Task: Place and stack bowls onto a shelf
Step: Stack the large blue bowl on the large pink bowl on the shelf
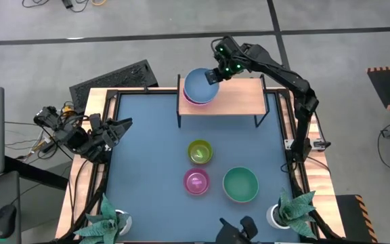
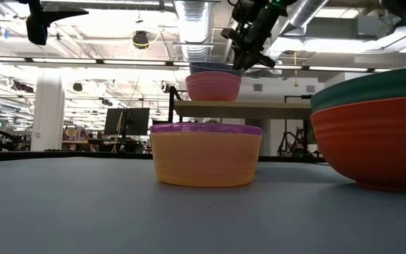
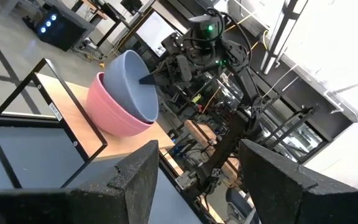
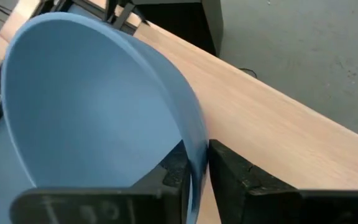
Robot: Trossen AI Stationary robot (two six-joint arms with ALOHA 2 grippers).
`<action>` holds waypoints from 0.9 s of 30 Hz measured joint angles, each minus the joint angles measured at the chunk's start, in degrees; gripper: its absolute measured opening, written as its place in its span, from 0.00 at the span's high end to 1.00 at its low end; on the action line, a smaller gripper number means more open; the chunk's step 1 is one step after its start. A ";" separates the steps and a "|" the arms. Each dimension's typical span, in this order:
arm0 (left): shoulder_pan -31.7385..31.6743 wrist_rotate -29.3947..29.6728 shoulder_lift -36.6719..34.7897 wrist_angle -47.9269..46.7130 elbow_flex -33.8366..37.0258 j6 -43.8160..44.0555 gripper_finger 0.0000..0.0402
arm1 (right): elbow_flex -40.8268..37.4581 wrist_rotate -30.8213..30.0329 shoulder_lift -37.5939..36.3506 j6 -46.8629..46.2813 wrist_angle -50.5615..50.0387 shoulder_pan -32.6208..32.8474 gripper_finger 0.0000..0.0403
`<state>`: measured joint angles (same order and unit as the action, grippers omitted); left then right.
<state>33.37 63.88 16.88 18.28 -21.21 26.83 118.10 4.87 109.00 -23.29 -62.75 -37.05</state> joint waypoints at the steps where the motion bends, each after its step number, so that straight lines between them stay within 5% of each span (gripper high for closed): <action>1: 0.02 0.00 0.01 0.00 0.00 0.00 0.48 | -0.02 0.00 0.03 0.61 -0.06 -0.22 0.78; 15: 0.02 0.00 0.00 0.00 0.00 -0.02 0.48 | -0.11 0.60 -0.61 0.85 4.19 -1.36 0.45; 22: 0.01 -0.02 0.02 -0.01 0.00 -0.02 0.48 | 0.92 -0.30 -4.06 1.69 10.34 -1.37 0.46; 27: 0.02 0.00 0.02 -0.12 0.00 -0.02 0.48 | 1.03 -0.14 -5.38 1.70 12.12 -1.35 0.57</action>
<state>33.39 63.88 16.91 18.16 -21.21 26.81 119.13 4.73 103.62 -21.58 -50.63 -38.39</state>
